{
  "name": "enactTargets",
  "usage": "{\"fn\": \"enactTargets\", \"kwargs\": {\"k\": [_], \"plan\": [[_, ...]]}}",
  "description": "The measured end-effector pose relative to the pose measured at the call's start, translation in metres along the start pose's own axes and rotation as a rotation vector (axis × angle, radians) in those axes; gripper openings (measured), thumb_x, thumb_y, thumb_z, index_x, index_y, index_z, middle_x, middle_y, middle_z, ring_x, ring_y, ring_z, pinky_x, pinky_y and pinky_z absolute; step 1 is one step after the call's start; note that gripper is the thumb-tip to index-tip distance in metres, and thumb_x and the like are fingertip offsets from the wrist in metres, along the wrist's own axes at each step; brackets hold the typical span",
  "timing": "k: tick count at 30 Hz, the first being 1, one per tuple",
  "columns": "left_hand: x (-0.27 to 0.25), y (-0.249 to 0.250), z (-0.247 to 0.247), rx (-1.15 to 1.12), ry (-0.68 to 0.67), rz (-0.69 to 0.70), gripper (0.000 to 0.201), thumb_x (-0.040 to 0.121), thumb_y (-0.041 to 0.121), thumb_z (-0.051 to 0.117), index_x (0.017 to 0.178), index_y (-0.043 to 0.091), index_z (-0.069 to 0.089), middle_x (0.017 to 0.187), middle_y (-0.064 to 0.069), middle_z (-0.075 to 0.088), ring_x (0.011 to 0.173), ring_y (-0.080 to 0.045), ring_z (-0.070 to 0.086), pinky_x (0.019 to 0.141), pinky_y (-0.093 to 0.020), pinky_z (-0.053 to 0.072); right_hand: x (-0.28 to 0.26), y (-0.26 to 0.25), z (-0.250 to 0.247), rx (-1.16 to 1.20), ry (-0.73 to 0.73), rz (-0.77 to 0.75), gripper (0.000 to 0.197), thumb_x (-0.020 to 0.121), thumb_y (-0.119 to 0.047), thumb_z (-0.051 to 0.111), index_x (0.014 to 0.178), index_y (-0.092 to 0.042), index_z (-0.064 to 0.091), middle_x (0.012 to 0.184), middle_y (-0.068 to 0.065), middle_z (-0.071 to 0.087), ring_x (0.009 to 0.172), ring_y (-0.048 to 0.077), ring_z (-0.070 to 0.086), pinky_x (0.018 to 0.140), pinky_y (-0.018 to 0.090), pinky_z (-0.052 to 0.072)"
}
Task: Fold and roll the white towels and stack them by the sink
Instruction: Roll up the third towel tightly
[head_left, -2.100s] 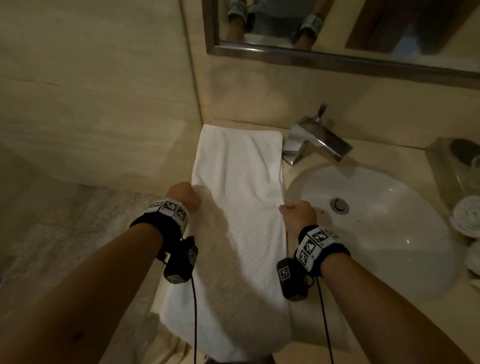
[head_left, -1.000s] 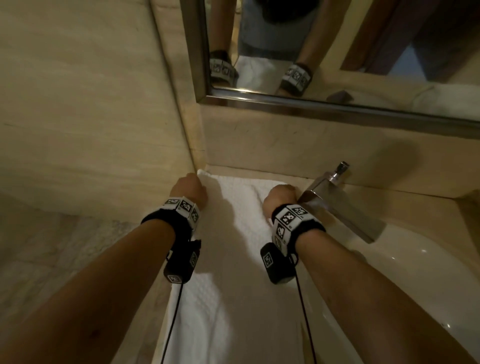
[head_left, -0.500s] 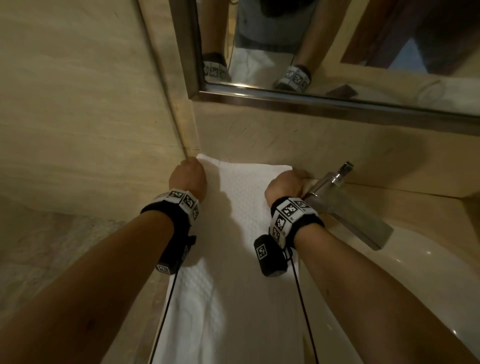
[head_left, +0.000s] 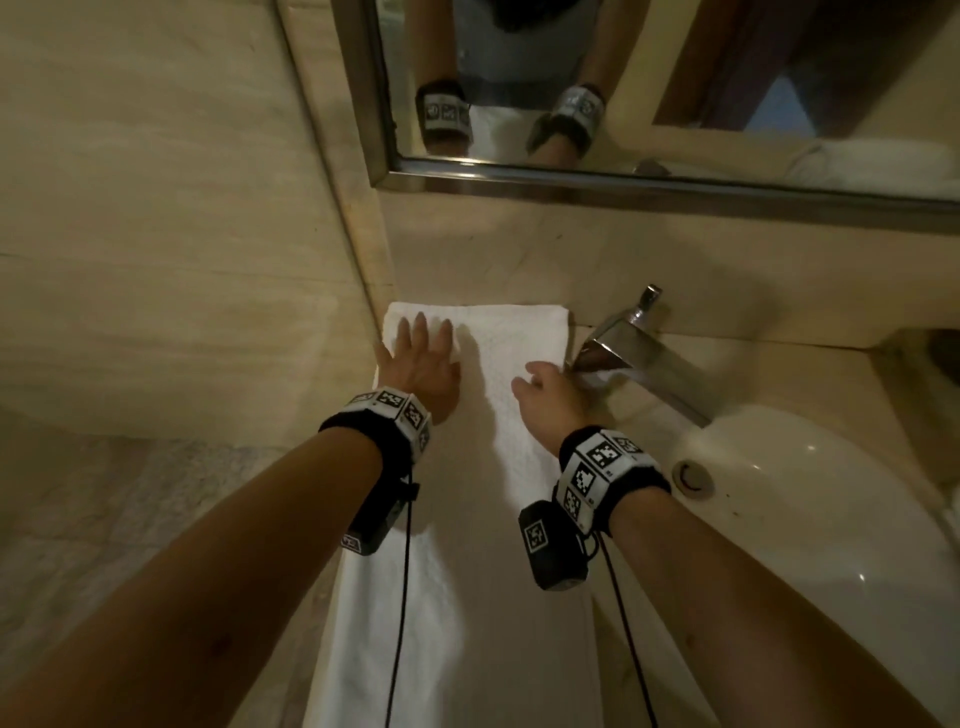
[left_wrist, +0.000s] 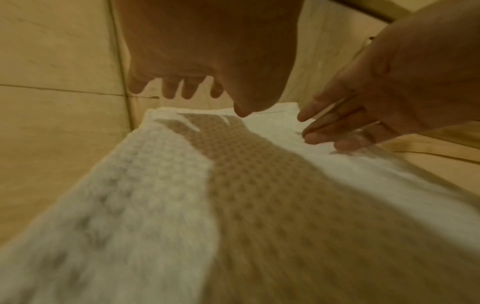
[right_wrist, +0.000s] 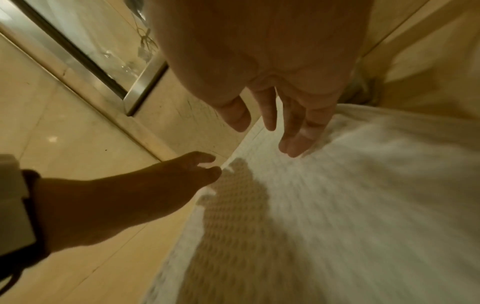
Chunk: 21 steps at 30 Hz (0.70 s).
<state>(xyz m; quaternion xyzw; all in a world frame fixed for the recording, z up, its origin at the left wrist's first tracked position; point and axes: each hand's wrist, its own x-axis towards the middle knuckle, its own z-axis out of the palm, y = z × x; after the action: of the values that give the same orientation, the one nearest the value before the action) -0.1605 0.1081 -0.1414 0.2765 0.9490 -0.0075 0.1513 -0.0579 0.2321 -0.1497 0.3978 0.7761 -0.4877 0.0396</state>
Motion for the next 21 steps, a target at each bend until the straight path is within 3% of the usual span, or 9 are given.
{"fn": "enactTargets", "kwargs": {"k": [3,7,10,12,16,21], "plan": [[-0.032,0.012,0.011,0.003,-0.061,0.080,0.060,0.100,0.043,0.023,0.152,0.025,0.001,0.160,-0.005,-0.010,0.147,-0.025,-0.007,0.116,-0.057,0.000,-0.034,0.022,0.000,0.018,0.056,-0.005,0.046,0.094,-0.023,0.052,0.138,-0.013,0.044,0.138,0.010,0.051,0.124,0.025,0.050,0.102,0.031,0.039],[-0.094,0.016,0.044,0.000,-0.168,0.067,0.060,0.099,0.044,0.021,0.152,0.025,-0.001,0.159,-0.006,-0.014,0.147,-0.025,-0.010,0.115,-0.058,0.001,-0.081,0.046,0.003,-0.008,0.035,0.017,0.041,0.091,-0.016,0.052,0.132,-0.019,0.048,0.133,0.007,0.052,0.119,0.022,0.052,0.089,0.022,0.038],[-0.137,0.006,0.063,0.001,-0.174,0.054,0.062,0.100,0.042,0.021,0.152,0.020,-0.003,0.159,-0.008,-0.014,0.147,-0.026,-0.009,0.115,-0.058,0.005,-0.112,0.065,0.012,0.025,0.032,0.011,0.042,0.089,-0.016,0.052,0.130,-0.016,0.048,0.126,0.009,0.058,0.112,0.026,0.057,0.096,0.032,0.047],[-0.165,0.000,0.071,0.019,-0.144,0.017,0.062,0.100,0.039,0.022,0.152,0.016,-0.002,0.159,-0.010,-0.010,0.147,-0.027,-0.006,0.116,-0.055,0.008,-0.136,0.081,0.018,0.042,0.008,0.007,0.038,0.089,-0.016,0.051,0.128,-0.015,0.050,0.121,0.011,0.060,0.105,0.028,0.061,0.093,0.040,0.051],[-0.226,0.000,0.087,0.012,-0.105,-0.058,0.062,0.100,0.038,0.026,0.152,0.012,0.004,0.160,-0.011,-0.002,0.147,-0.027,0.000,0.117,-0.050,0.011,-0.189,0.120,0.028,0.102,-0.016,-0.032,0.029,0.091,-0.012,0.047,0.119,-0.013,0.055,0.117,0.010,0.061,0.100,0.027,0.063,0.091,0.041,0.053],[-0.304,-0.002,0.111,-0.072,-0.095,-0.075,0.061,0.101,0.034,0.027,0.151,0.009,0.003,0.160,-0.009,-0.004,0.147,-0.024,-0.003,0.119,-0.048,0.008,-0.238,0.145,0.041,0.170,0.006,-0.031,0.019,0.090,-0.007,0.046,0.101,-0.018,0.057,0.109,0.008,0.063,0.095,0.027,0.065,0.086,0.042,0.055]]}}
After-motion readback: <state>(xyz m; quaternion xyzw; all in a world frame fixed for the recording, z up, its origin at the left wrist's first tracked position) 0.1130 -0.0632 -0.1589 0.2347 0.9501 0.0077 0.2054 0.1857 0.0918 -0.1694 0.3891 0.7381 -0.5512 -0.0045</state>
